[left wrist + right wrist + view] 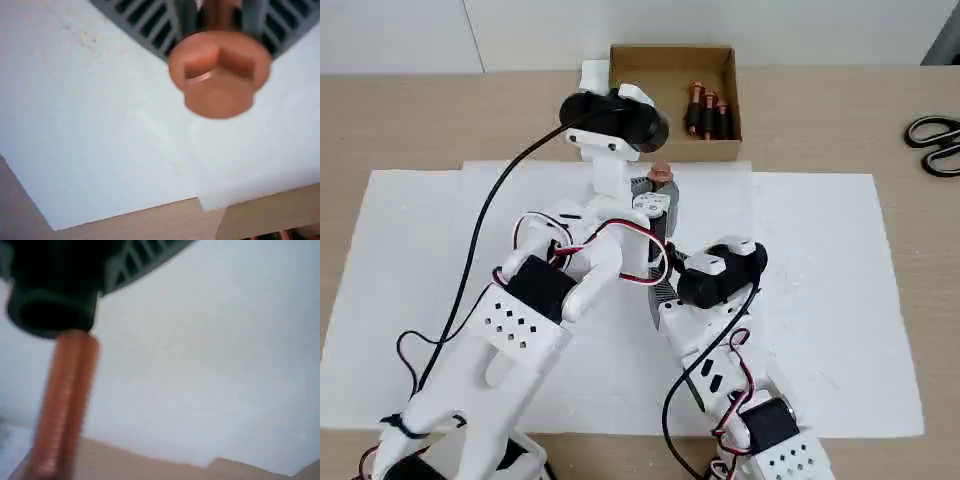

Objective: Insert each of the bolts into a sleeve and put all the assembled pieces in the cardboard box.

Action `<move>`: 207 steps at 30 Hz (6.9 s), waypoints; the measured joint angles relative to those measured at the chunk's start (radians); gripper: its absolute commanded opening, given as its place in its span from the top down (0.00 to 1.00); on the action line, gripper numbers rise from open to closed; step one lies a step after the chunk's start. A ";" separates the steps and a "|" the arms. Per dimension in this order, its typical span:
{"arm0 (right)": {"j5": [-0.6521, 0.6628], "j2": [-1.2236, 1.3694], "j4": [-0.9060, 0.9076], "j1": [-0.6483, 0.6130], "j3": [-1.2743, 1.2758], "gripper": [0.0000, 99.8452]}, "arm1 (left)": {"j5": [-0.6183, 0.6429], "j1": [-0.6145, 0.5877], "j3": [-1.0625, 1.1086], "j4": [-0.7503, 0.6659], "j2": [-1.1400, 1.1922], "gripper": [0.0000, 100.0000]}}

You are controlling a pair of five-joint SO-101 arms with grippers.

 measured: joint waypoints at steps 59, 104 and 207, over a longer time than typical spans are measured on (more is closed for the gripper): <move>0.000 0.000 0.000 0.006 0.000 1.00 | -0.121 0.080 0.040 0.069 -0.002 0.99; -0.002 -0.003 0.000 0.000 0.000 1.00 | -0.124 0.046 0.060 0.178 -0.017 0.77; 0.307 2.480 0.253 0.290 -2.677 0.86 | -0.423 -0.661 -0.287 0.858 -0.041 0.77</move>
